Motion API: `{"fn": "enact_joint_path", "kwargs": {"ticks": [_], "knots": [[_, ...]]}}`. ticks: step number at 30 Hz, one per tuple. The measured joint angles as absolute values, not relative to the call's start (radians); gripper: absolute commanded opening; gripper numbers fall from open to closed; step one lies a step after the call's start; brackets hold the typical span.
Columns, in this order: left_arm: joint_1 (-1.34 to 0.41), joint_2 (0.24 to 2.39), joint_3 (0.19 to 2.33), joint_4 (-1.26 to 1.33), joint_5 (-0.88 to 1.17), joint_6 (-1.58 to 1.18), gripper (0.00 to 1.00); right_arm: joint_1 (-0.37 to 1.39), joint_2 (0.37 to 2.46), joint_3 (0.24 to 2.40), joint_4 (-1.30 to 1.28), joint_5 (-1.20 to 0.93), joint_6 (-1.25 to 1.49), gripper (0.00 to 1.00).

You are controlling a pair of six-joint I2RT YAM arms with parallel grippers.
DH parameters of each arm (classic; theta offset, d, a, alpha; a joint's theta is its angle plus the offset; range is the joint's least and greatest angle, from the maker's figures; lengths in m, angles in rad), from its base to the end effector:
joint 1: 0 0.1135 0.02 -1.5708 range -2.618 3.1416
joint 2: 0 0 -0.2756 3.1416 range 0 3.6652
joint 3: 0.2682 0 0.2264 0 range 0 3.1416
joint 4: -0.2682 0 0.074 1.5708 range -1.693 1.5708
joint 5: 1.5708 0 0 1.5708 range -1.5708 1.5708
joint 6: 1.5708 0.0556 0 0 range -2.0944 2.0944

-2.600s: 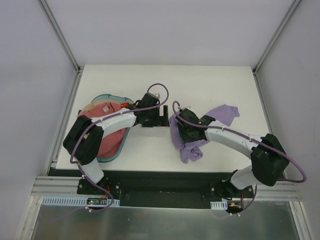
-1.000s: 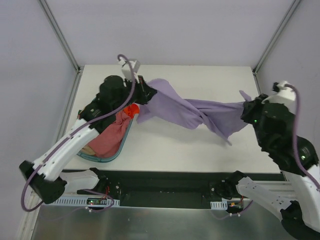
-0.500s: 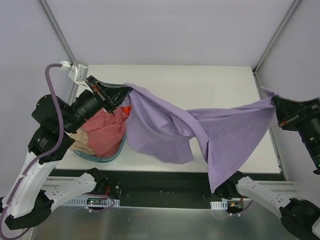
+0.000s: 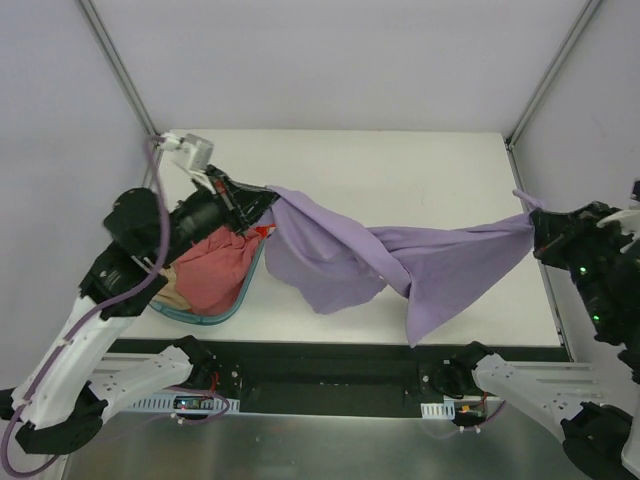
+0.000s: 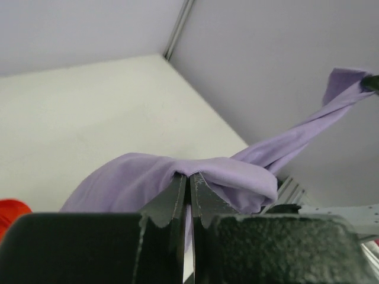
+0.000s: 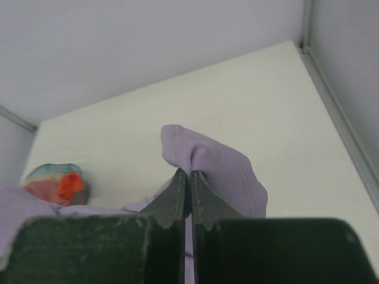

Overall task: Fold and stack the t-shirts
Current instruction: Flatten out the tshirt

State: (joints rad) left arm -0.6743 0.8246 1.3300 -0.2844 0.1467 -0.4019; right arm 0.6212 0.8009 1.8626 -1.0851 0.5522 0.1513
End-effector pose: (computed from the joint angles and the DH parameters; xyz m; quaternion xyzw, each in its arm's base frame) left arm 0.0892 -0.0817 0.5023 0.1413 0.6096 -0.4384 0.6452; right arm 0.0198 -0.0217 0.5284 0.0250 0.7137 0.0726 0.6963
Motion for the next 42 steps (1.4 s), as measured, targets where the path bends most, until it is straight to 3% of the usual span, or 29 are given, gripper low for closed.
{"fn": "enact_joint_path", "kwargs": {"ticks": [6,14,15,17,18,20,21,22,23,24,28,36,42], "knots": [[-0.675,1.032,1.196,-0.276,0.056,-0.408,0.00,0.613,0.852,1.581,-1.038,0.838,0.116,0.01],[-0.645,1.499,1.326,-0.292,-0.110,-0.398,0.05,0.432,1.372,1.494,-0.814,0.879,0.045,0.01],[-0.631,1.561,1.374,-0.292,-0.112,-0.397,0.24,0.402,1.440,1.497,-0.795,0.870,0.039,0.04],[-0.595,1.678,1.478,-0.299,-0.104,-0.391,0.65,0.344,1.566,1.514,-0.780,0.853,0.031,0.20],[-0.574,1.730,1.529,-0.308,-0.084,-0.391,0.79,0.326,1.610,1.525,-0.776,0.849,0.030,0.41],[-0.533,1.816,1.613,-0.325,-0.050,-0.399,0.99,0.295,1.705,1.574,-0.807,0.850,0.038,0.59],[-0.516,1.840,1.633,-0.334,-0.029,-0.406,0.99,0.287,1.738,1.603,-0.833,0.854,0.044,0.61],[-0.498,1.849,1.635,-0.350,-0.014,-0.411,0.99,0.285,1.755,1.621,-0.852,0.854,0.054,0.83],[-0.486,1.850,1.629,-0.369,0.000,-0.412,0.99,0.286,1.758,1.630,-0.875,0.852,0.065,0.96],[-0.482,1.842,1.620,-0.379,0.007,-0.413,0.99,0.289,1.753,1.631,-0.892,0.847,0.083,0.99],[-0.507,1.708,1.465,-0.393,0.036,-0.432,0.99,0.307,1.608,1.534,-0.923,0.763,0.126,0.96],[-0.722,1.204,1.047,-0.409,0.044,-0.570,0.99,0.380,1.004,1.058,-0.909,0.347,0.197,0.96],[-0.880,1.180,0.904,-0.403,0.028,-0.674,0.99,0.499,0.871,0.823,-0.922,0.214,0.278,0.99]]}}
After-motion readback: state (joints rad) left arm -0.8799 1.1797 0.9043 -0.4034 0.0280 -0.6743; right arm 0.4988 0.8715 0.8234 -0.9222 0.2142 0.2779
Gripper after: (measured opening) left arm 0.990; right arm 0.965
